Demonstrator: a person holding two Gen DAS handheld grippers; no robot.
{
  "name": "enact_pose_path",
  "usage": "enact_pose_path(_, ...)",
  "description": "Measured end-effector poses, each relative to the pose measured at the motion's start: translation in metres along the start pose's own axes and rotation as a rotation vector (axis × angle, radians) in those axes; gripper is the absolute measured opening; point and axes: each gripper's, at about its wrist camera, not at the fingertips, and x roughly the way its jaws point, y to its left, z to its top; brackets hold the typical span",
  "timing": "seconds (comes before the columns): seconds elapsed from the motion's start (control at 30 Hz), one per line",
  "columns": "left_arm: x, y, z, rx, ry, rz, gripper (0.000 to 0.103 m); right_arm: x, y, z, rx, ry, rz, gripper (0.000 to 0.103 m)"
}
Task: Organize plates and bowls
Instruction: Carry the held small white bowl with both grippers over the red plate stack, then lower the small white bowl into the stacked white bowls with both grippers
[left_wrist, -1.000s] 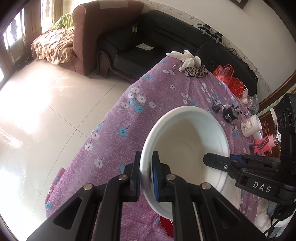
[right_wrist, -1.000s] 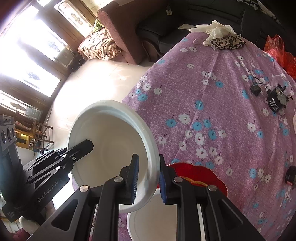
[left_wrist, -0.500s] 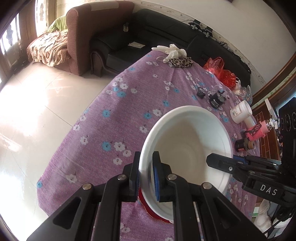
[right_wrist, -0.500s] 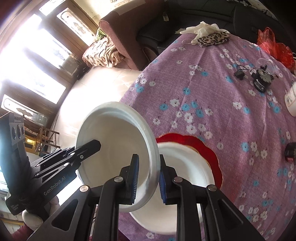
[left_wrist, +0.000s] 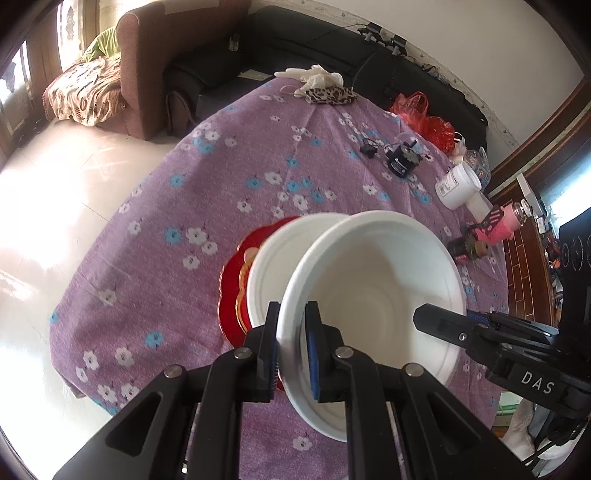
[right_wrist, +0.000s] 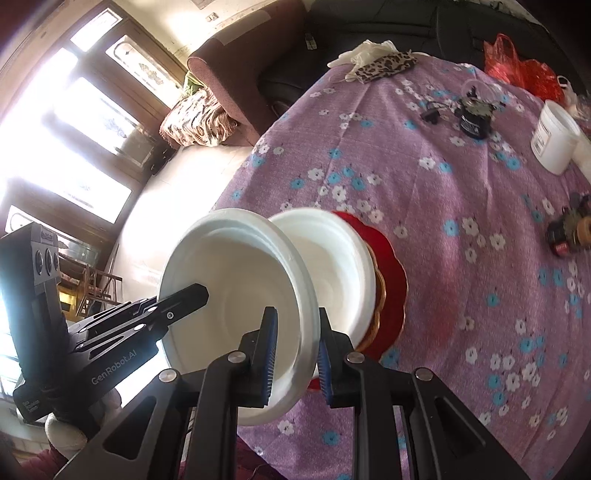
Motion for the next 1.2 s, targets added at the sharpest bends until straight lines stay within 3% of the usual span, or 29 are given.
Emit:
enact_pose_path(0.3, 0.014, -0.004, -0.016, -0.003, 0.039, 0.009, 0.014, 0.000, -0.004, -0.014, 0.001, -0.002, -0.024, 0.022)
enact_pose_path(0.77, 0.040, 0.015, 0.017, -0.013, 0.055, 0.034, 0.016, 0.031, 0.004, 0.018, 0.006, -0.001, -0.076, 0.022)
enact_pose_path(1.2, 0.061, 0.007, 0.036, 0.059, 0.070, 0.040, 0.016, 0.043, -0.010, 0.027, 0.060, -0.002, -0.122, 0.022)
